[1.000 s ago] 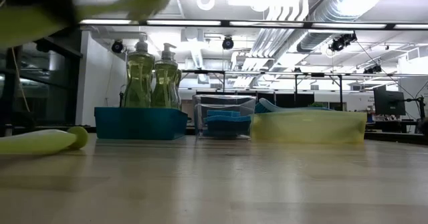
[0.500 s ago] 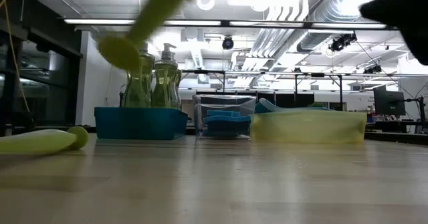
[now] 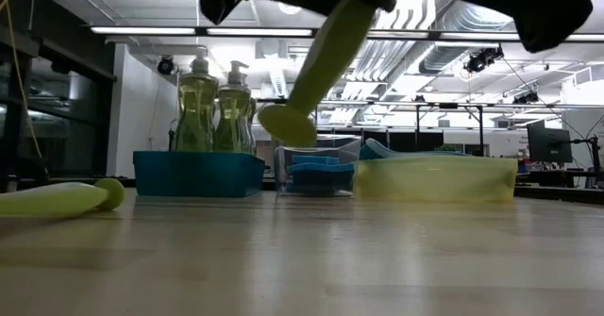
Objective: Pick & Place Kitchen Sink Supplies
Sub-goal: Put the yellow dish brush into the yellow bin
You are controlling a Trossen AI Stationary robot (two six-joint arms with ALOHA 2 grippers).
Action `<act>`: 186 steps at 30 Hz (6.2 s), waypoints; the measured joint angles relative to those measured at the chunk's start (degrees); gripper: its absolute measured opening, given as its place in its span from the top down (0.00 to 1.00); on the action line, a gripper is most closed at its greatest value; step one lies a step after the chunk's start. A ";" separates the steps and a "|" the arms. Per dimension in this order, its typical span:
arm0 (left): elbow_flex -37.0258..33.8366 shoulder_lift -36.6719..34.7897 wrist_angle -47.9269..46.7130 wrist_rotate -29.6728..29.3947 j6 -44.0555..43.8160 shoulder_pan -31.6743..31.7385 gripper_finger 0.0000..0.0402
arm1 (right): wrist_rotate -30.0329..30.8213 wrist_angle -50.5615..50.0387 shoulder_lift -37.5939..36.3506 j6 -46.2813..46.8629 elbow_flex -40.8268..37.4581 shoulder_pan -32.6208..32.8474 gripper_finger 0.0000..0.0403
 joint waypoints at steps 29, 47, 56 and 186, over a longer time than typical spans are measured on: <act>0.02 2.14 15.55 2.20 15.46 -0.20 0.86 | -11.47 1.75 -0.88 2.19 0.02 -4.54 0.70; 0.04 2.09 15.43 7.60 11.67 -0.13 0.74 | -14.32 1.66 -0.86 4.13 0.02 -4.30 0.90; 0.11 2.09 15.42 9.53 12.05 -0.18 0.47 | -12.91 0.84 -0.83 4.23 0.00 -4.00 0.90; -34.71 -1.91 71.82 29.17 35.99 23.32 0.28 | -57.38 -144.35 8.87 -11.51 45.94 -93.73 0.88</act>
